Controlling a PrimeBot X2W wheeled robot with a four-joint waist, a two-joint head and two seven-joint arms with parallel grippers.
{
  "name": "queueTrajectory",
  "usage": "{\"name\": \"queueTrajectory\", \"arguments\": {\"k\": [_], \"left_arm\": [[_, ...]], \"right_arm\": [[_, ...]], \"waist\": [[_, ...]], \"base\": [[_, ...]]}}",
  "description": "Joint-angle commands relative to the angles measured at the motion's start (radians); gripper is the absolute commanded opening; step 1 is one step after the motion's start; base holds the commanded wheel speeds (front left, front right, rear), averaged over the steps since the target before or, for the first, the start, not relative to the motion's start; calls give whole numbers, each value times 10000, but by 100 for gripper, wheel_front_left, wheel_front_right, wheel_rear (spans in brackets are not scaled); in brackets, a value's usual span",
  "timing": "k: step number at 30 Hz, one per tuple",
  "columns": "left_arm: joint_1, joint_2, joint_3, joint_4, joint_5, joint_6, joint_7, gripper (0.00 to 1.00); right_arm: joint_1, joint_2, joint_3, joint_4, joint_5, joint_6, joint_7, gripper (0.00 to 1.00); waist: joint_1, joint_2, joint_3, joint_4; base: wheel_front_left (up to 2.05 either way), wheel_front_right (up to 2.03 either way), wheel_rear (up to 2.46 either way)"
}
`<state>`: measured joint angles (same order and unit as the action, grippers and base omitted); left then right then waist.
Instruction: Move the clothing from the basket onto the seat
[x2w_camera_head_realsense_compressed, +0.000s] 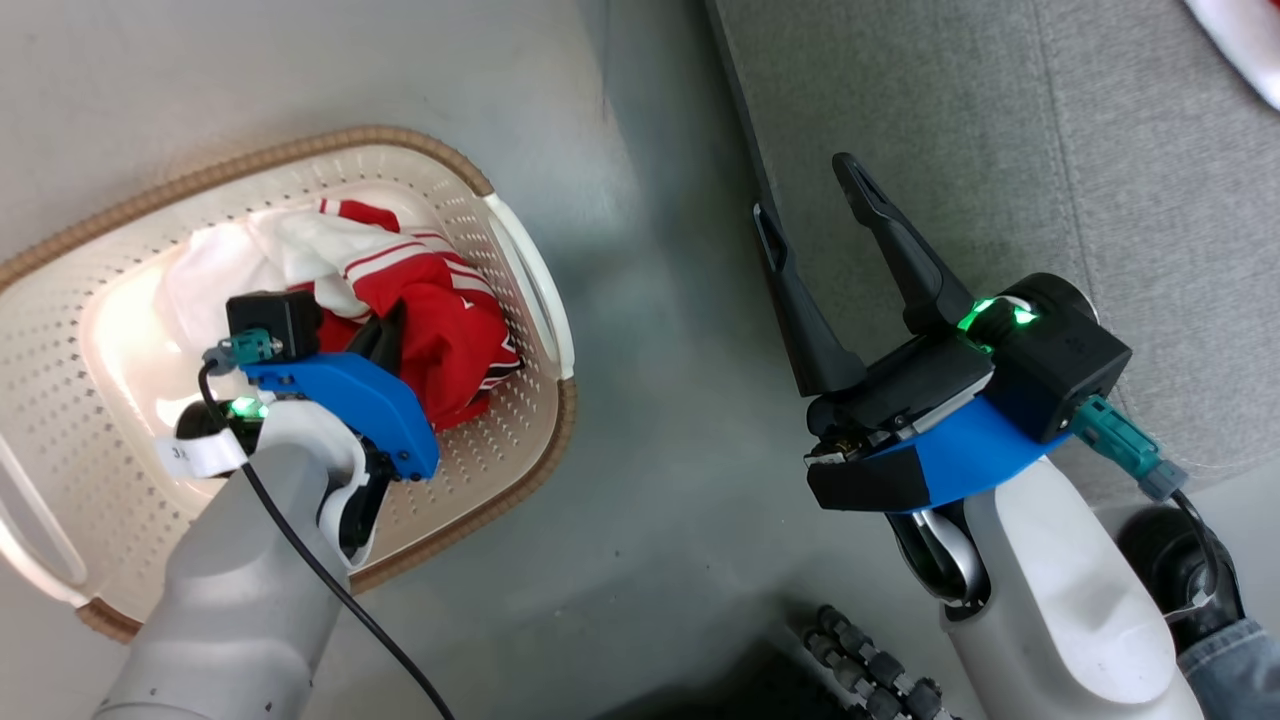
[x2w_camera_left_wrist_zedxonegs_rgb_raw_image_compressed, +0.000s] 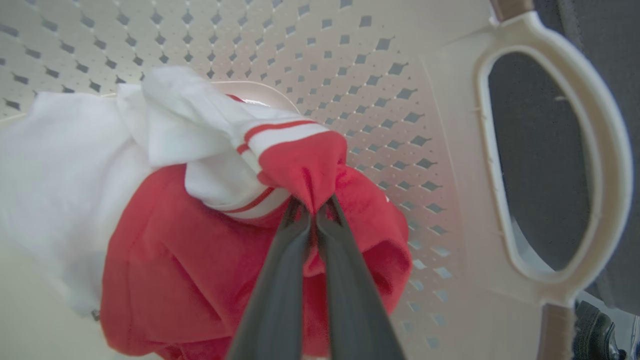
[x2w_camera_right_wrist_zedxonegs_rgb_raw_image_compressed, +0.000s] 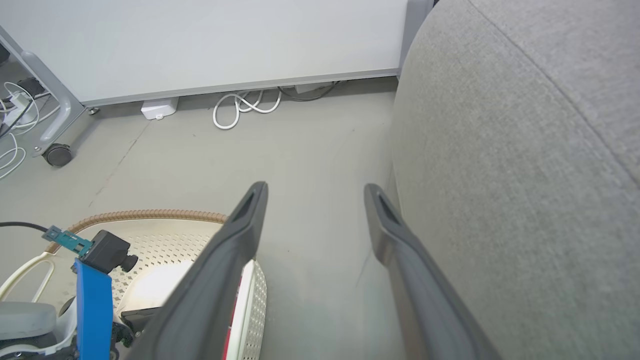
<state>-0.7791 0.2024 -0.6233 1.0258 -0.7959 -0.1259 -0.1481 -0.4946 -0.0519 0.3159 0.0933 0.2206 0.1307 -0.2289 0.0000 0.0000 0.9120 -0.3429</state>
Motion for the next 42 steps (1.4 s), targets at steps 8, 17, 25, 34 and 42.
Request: {"name": "queueTrajectory", "arguments": {"k": [8, 17, 25, 34, 42], "left_arm": [[470, -189, -643, -179, -487, -74, -454, 0], [1131, -537, -1722, -484, -899, -74, -839, 0], [1728, -669, -2645, -1015, -1406, -74, -1111, 0], [1875, -602, -3503, -2021, -1884, -74, -1176, 0], [1398, -704, -3898, -2696, -1892, -75, -1180, 0]], "right_arm": [[24, 21, -110, 269, -242, 1, 98, 100], [601, -211, -319, 426, -197, 1, 392, 100], [1431, -410, -519, 407, -89, 1, 800, 100], [2419, -539, -820, 296, -45, 1, 1298, 100], [3147, -558, -871, 185, 2, 1, 1733, 100]], "waist": [[0, 0, -1463, 427], [0, 0, -3440, 1250], [0, 0, -5438, 2086], [0, 0, -7294, 2896], [0, 0, -8322, 3280]], "base": [[0, 0, 0], [0, 0, 0], [0, 0, 0], [0, 0, 0], [0, 0, 0]]}}
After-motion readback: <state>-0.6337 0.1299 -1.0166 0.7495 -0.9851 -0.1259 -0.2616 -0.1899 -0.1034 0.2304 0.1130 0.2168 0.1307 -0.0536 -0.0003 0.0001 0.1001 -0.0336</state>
